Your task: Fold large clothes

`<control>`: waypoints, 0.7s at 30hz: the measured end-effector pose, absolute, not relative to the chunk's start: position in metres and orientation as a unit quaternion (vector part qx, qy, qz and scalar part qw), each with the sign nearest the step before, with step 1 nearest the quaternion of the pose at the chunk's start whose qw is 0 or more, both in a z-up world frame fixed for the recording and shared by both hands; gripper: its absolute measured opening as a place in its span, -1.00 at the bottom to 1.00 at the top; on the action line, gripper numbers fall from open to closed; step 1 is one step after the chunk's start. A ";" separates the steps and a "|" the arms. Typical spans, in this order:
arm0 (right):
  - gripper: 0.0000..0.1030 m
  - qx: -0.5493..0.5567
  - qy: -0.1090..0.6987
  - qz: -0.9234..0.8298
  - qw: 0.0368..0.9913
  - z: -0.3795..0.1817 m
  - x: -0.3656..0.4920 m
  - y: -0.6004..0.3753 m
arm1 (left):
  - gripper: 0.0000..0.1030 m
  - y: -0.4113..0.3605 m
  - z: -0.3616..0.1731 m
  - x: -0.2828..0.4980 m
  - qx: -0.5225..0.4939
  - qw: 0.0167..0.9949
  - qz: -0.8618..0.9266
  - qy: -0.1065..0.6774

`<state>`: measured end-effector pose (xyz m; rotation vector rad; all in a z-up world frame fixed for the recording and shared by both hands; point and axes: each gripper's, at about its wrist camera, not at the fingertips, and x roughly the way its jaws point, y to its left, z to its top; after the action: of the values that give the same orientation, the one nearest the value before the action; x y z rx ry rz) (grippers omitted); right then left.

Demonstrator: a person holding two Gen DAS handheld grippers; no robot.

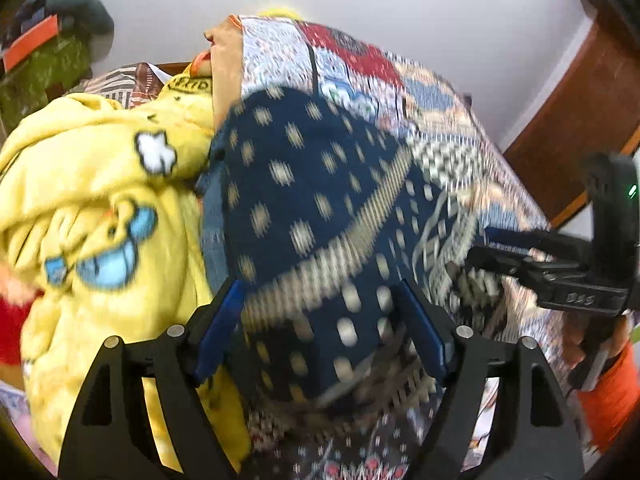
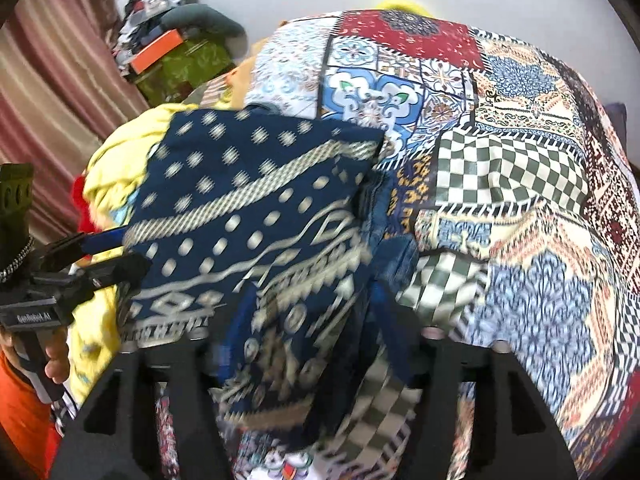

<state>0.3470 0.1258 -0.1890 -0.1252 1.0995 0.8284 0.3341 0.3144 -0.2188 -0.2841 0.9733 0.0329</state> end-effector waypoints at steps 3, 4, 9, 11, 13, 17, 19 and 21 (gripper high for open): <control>0.22 -0.095 0.511 0.369 0.770 -0.199 0.332 0.128 | 0.59 0.299 -0.224 0.318 -0.115 0.876 0.038 0.468; 0.22 -0.112 0.513 0.362 0.770 -0.204 0.324 0.125 | 0.59 0.294 -0.226 0.309 -0.114 0.874 0.042 0.470; 0.22 -0.124 0.520 0.347 0.771 -0.204 0.302 0.102 | 0.59 0.282 -0.228 0.278 -0.109 0.871 0.062 0.475; 0.22 -0.121 0.509 0.344 0.780 -0.191 0.292 0.091 | 0.59 0.277 -0.222 0.266 -0.107 0.873 0.071 0.470; 0.22 -0.112 0.481 0.343 0.799 -0.166 0.281 0.078 | 0.59 0.272 -0.208 0.252 -0.104 0.880 0.079 0.456; 0.22 -0.079 0.424 0.352 0.831 -0.110 0.261 0.057 | 0.59 0.259 -0.163 0.224 -0.102 0.905 0.087 0.405; 0.22 -0.052 0.390 0.365 0.844 -0.077 0.248 0.044 | 0.59 0.251 -0.131 0.207 -0.098 0.921 0.088 0.366; 0.22 -0.033 0.359 0.373 0.855 -0.050 0.234 0.036 | 0.59 0.241 -0.103 0.192 -0.090 0.935 0.086 0.333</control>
<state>0.2339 0.0355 -0.0497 -0.0699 0.7552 0.7854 0.1923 0.2411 -0.1026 -0.1844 0.6800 0.1768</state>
